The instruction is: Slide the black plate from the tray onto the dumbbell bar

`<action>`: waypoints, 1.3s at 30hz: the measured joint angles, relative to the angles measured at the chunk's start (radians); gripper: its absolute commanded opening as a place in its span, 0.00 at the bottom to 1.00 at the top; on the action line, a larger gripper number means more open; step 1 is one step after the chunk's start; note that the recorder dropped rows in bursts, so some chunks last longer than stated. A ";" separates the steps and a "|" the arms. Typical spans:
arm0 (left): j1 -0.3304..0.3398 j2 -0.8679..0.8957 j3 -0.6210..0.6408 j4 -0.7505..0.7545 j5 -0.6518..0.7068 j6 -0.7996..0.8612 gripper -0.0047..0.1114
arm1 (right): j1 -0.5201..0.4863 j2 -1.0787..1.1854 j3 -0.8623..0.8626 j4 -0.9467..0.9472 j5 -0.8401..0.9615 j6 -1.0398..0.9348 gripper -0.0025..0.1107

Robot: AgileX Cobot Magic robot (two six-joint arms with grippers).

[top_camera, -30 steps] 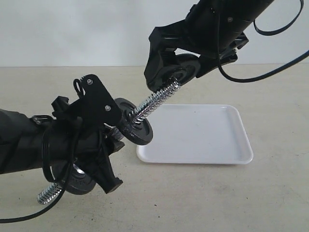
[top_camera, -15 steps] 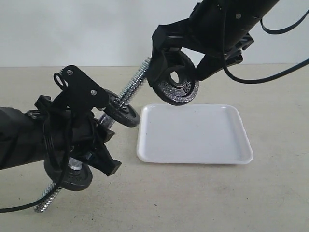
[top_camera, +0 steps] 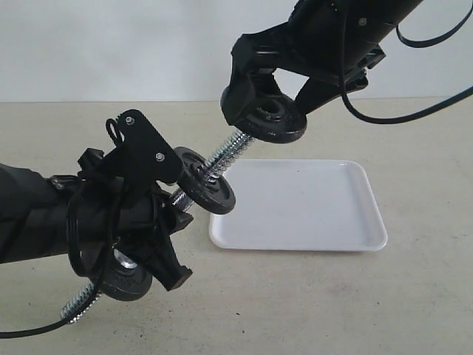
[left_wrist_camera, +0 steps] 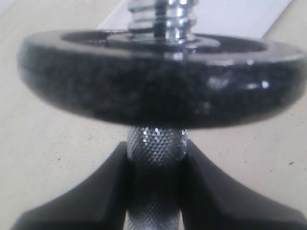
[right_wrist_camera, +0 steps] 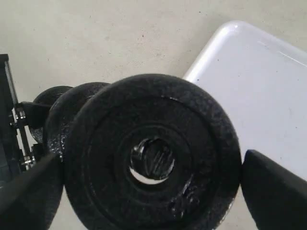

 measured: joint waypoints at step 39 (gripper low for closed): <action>-0.006 0.000 0.000 0.069 -0.056 -0.197 0.08 | 0.000 -0.004 -0.004 0.010 -0.007 0.017 0.02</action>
